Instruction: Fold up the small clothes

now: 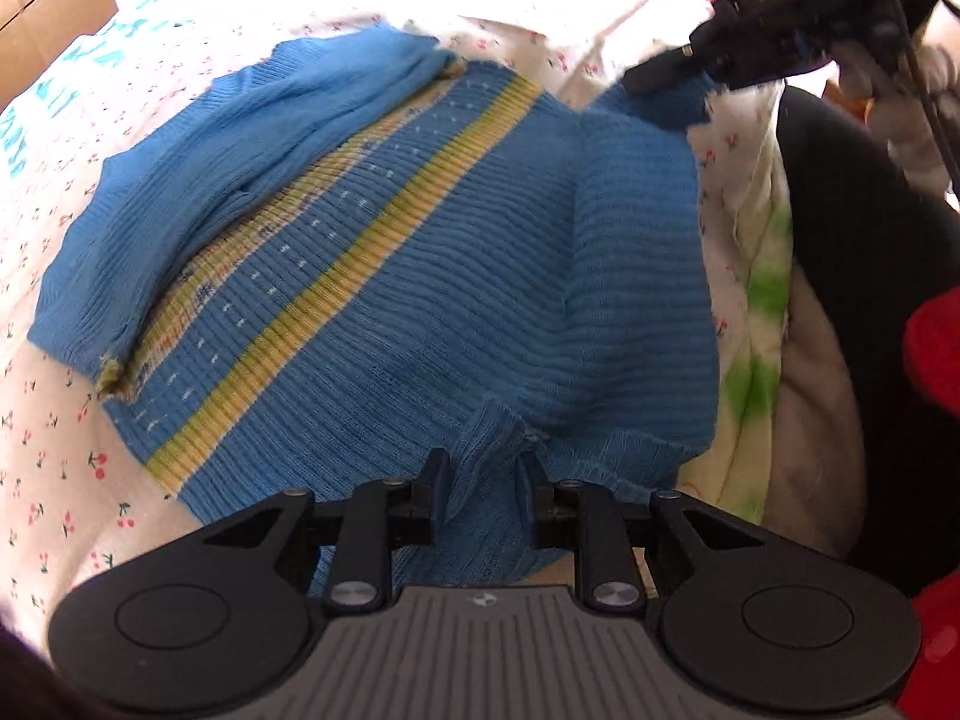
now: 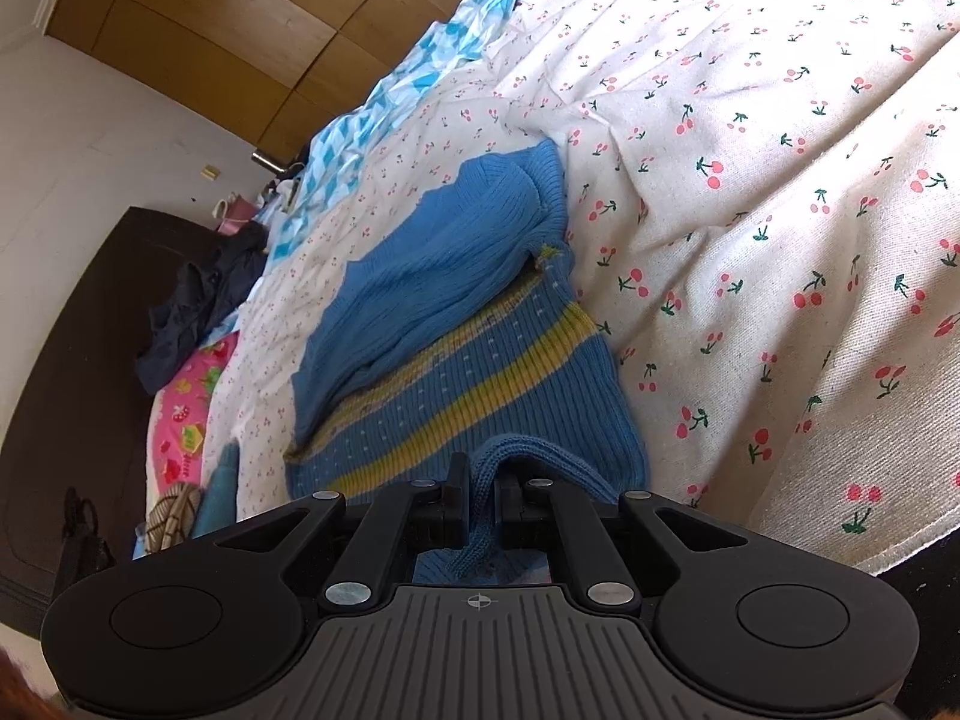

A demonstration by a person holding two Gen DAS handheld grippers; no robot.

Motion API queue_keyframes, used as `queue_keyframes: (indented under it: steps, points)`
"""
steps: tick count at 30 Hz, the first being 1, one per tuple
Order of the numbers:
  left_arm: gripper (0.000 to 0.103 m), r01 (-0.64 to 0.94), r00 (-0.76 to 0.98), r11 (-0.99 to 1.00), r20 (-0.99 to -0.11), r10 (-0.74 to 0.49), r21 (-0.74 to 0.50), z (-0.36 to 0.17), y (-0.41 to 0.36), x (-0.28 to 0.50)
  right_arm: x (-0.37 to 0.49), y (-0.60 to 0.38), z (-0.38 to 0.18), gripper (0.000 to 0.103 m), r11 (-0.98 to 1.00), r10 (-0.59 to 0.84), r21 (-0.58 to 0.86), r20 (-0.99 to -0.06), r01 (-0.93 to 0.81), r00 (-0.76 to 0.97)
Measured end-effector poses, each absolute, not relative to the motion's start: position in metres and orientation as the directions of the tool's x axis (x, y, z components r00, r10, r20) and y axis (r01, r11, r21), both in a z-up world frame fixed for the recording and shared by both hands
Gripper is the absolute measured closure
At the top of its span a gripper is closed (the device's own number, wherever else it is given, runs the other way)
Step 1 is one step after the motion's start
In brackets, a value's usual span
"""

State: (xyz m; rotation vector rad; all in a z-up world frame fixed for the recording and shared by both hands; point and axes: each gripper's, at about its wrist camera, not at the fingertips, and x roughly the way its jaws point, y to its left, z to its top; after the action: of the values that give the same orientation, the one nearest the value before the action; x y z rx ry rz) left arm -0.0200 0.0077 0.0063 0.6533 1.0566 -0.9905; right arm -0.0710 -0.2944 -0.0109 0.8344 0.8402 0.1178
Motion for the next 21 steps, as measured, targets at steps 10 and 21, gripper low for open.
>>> queue_keyframes:
  steps: [10, 21]
  points:
    - [0.075, 0.881, 0.164, 0.474, -0.935, -0.313, -0.004, -0.001, 0.009, -0.011, -0.072, -0.293, -0.011, 0.095, 0.683, 0.423, 0.703, -0.604, 0.2, 0.676]
    - [0.09, 0.835, 0.21, 0.548, -0.895, -0.394, -0.045, 0.016, 0.017, -0.008, -0.069, -0.294, -0.005, 0.095, 0.673, 0.434, 0.716, -0.587, 0.188, 0.683]
